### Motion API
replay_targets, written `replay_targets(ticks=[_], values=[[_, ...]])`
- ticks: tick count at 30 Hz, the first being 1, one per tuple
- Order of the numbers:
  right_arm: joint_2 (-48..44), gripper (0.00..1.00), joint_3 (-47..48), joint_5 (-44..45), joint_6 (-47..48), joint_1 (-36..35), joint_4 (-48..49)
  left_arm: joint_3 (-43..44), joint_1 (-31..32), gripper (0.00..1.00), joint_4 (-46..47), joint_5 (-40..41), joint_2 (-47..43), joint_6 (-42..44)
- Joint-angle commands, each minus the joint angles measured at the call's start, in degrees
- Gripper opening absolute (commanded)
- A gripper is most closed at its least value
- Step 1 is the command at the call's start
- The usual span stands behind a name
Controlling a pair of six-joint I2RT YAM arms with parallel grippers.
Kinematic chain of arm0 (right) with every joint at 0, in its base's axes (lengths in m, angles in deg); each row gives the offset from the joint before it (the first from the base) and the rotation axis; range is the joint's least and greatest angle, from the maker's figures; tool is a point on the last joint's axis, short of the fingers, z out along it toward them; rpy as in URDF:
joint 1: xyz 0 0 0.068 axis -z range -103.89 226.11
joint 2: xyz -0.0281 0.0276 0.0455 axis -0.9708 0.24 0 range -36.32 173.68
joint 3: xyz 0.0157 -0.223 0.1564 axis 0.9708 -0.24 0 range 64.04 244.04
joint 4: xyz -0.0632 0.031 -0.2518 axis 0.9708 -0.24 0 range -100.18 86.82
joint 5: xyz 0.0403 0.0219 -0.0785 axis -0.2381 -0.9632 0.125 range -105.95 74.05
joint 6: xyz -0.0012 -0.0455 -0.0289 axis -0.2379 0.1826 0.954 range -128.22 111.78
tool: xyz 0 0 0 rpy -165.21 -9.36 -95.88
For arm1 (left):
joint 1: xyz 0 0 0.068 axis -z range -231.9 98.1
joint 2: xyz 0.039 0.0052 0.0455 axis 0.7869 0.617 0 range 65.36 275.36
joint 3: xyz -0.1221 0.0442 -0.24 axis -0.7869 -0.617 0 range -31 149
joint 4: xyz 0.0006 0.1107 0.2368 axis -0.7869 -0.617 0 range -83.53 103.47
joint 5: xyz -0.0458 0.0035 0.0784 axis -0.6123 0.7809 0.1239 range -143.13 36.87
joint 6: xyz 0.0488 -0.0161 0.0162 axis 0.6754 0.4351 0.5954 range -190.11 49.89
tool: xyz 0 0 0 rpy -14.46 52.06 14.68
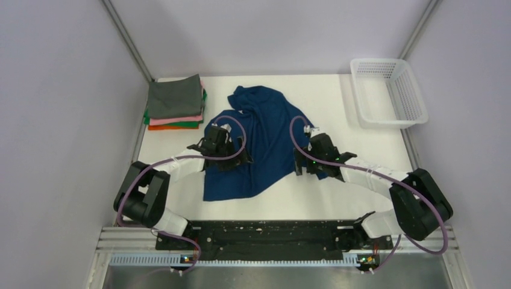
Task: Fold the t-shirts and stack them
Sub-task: Flatten out the tshirt
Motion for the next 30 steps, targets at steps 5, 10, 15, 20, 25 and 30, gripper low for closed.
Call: replay_targets(ticks=[5, 10, 15, 20, 25, 30], values=[[-0.9, 0.9, -1.05, 1.27, -6.41, -9.73, -15.67, 0.89, -3.19, 0.99, 0.14, 2.98, 1.23, 0.63], [-6.89, 0.95, -2.82, 8.93, -13.82, -9.52, -23.79, 1.9, -5.48, 0.99, 0.06, 2.76, 1.98, 0.77], [-11.11, 0.99, -1.95, 15.1, -15.01, -1.04, -29.39, 4.21, -7.47, 0.99, -0.64, 2.96, 3.74, 1.46], [-14.38, 0.99, -1.92, 17.53, -16.05, 5.37, -29.63, 9.07, -9.44, 0.99, -0.67, 2.37, 7.98, 2.18], [-16.54, 0.99, -1.57, 14.14, -12.69, 9.99, -26.93, 17.6, -10.77, 0.99, -1.52, -0.48, 15.51, 2.87], [-21.25, 0.98, -1.91, 2.94, -7.86, 9.99, -19.36, 21.43, -10.72, 0.99, -1.87, -3.85, 17.53, 2.9]])
